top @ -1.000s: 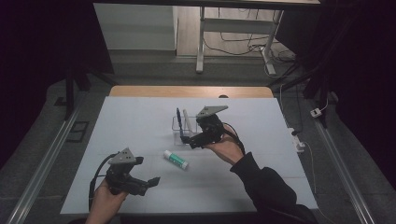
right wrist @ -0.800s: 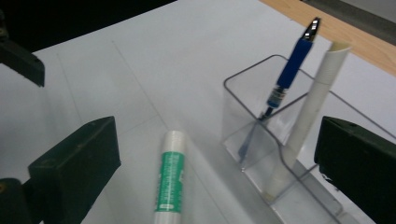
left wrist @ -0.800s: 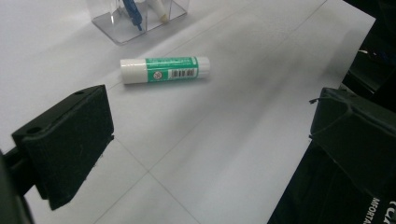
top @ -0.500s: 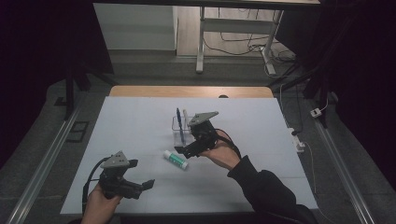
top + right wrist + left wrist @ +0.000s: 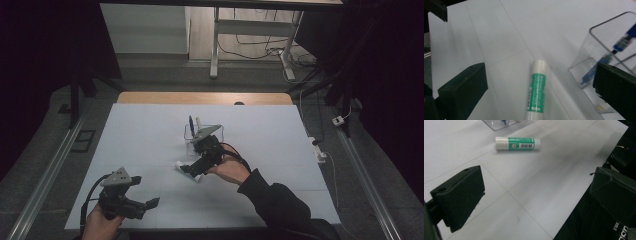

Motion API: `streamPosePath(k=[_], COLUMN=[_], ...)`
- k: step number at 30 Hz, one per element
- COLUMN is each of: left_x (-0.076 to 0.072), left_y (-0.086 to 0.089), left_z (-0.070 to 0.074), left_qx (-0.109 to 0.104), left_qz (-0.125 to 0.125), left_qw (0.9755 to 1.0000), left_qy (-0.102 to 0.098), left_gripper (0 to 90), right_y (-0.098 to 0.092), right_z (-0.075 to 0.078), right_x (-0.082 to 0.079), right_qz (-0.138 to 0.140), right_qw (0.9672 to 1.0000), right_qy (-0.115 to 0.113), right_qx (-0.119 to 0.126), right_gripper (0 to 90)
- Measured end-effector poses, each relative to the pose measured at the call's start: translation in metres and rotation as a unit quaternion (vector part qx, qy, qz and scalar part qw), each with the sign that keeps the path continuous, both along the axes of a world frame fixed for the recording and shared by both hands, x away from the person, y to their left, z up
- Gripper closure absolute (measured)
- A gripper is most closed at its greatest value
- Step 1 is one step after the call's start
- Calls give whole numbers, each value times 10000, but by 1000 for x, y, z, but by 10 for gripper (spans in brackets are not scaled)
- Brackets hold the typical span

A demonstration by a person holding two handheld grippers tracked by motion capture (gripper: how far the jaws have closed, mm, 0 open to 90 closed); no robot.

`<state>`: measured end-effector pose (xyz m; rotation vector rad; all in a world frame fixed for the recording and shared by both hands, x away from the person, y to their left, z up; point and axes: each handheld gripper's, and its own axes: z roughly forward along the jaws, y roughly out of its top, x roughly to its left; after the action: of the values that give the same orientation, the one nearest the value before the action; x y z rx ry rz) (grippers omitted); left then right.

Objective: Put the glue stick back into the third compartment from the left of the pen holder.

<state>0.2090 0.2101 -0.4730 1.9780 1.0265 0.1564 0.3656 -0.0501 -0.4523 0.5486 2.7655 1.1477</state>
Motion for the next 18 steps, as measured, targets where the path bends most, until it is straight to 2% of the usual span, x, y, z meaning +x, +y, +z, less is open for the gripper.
streamPosePath(k=[2,6,9,13,17,18], left_x=[-2,-5,-8,-12,-15,-16], left_y=[3,8,13,18,22,23], left_z=[-1,-3,-5,-6,-8,-8], left_qx=[-12,92,40,36,162,136], left_qz=[28,130,179,276,338,346], left_qw=[10000,9999,9998,9995,9992,9992], left_qy=[27,42,109,132,165,152], left_gripper=[0,0,0,0,0,0], right_y=[4,10,15,22,28,29], right_z=[-4,-14,-20,-29,-38,-40], right_x=[0,1,1,1,4,4], right_qz=[13,70,153,165,164,151], right_qw=[10000,9995,9987,9979,9971,9968], right_qy=[59,84,118,180,187,227], right_qx=[-61,-296,-465,-596,-726,-750], right_gripper=[0,0,0,0,0,0])
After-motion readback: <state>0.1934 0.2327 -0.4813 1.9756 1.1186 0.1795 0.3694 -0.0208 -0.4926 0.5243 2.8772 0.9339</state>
